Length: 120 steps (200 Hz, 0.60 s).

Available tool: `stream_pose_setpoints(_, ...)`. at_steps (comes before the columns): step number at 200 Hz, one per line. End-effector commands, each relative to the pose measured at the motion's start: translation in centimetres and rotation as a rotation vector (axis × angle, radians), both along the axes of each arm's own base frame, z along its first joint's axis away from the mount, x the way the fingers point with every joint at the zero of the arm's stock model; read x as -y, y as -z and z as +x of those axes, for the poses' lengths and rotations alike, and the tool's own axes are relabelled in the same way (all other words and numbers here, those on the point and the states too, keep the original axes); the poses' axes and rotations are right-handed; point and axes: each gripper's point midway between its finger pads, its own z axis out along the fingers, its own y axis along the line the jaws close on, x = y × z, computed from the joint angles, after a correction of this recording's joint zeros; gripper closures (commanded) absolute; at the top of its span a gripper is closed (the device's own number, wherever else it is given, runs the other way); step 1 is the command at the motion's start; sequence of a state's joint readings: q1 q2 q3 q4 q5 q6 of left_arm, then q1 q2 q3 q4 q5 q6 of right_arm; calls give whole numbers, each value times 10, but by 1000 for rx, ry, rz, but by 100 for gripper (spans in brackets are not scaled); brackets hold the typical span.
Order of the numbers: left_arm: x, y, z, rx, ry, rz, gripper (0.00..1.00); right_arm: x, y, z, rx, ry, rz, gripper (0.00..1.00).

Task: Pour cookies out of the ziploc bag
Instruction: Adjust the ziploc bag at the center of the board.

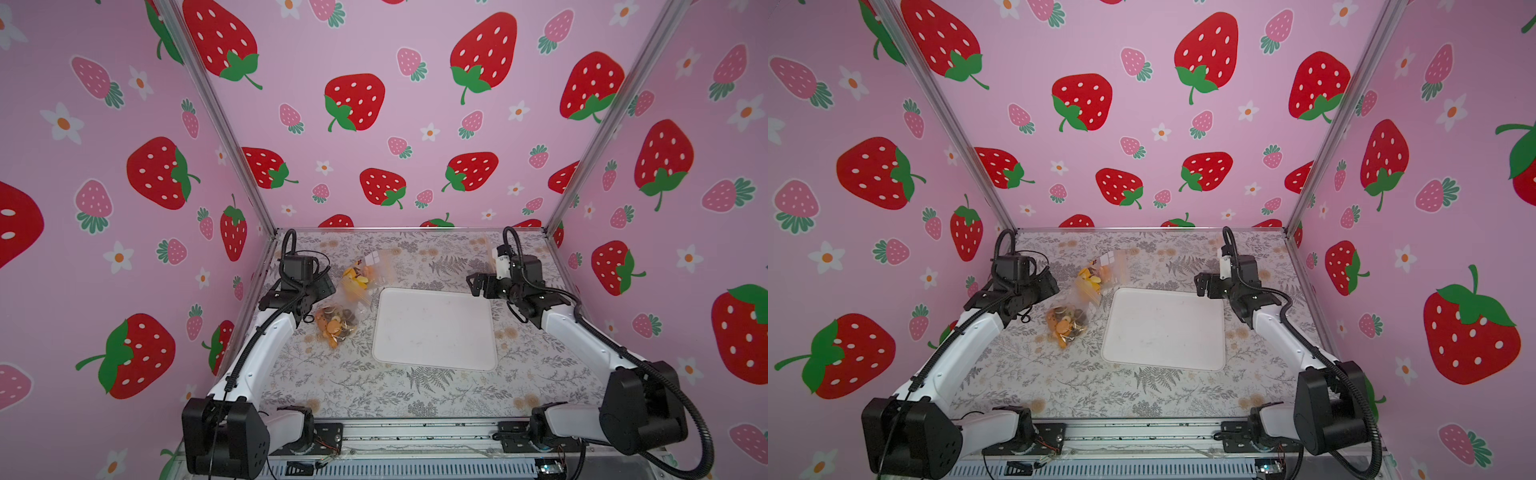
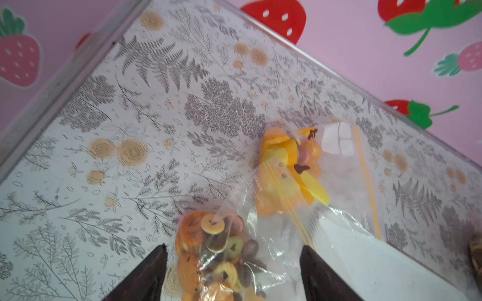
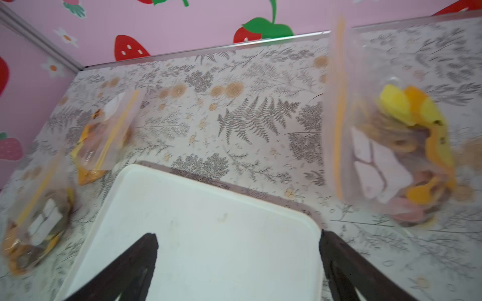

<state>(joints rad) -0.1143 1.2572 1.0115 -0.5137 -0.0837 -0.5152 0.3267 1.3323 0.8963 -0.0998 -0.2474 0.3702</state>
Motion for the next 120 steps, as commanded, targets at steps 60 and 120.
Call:
stream_pose_setpoints(60, 81, 36, -44, -183, 188, -88, 21, -26, 27, -50, -245, -120, 83, 1)
stream_pose_setpoints(120, 93, 34, 6, -230, 155, -57, 21, -17, 28, -58, -239, -99, 57, 1)
